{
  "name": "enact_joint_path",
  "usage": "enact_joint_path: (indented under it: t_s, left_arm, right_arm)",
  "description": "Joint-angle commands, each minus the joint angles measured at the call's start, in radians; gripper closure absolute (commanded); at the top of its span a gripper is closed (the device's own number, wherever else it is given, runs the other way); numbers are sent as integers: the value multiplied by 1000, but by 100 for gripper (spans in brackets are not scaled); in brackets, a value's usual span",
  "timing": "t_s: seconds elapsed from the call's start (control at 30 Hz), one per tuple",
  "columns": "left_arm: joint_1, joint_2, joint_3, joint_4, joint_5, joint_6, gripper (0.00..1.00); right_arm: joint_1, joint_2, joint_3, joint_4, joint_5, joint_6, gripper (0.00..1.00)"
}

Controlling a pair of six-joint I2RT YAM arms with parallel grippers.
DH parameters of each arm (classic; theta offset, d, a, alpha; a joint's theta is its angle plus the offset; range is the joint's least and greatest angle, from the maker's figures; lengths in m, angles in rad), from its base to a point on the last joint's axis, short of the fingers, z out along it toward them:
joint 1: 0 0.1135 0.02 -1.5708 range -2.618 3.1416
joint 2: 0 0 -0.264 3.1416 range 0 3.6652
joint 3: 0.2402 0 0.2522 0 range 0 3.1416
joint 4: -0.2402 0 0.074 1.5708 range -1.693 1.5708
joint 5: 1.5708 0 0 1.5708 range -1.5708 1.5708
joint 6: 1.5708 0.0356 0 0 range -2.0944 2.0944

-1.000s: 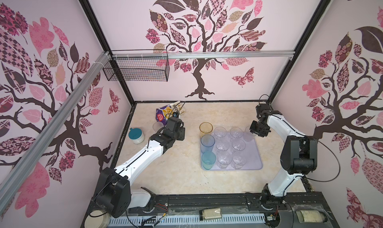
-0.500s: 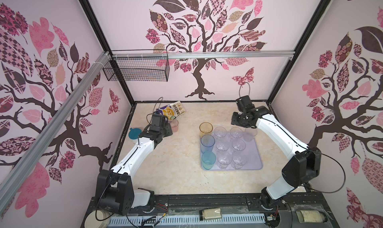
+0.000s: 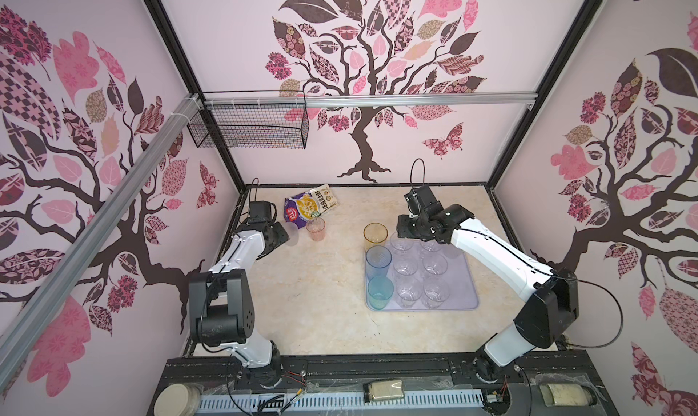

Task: Place the glasses into the tray
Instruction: 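Lower the left gripper onto the clear textured glass by the snack bag and close it, then carry the clear textured glass over the tray with the left gripper while the right withdraws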

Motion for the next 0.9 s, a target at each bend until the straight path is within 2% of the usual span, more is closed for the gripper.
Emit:
enact_joint_path:
  t_s: [0.0,0.27,0.5,0.63,0.77,0.87]
  left_arm:
    - [8,31,75,-22,-30,20,50]
    - [1,86,117,-9,3,13,53]
    - [-18,132,157,-2,-41,27,56]
    - [-18,203,210,-33,-57,27,66]
    - [-18,206,206,-23,-69,19,76]
    - [-17,213,203,-28,-70,17,79]
  right_arm:
    - [0,-78,-26,47,57,-60,45]
    - [0,-88,-59,68,44,-74,44]
    - [0,-88,-82,87,35,-72,44]
    - [-1,-82,-74,87,39,-80,44]
    - [-1,-87,-78,88,41,-76,44]
    - [-1,-97,-98,105,45,-66,44]
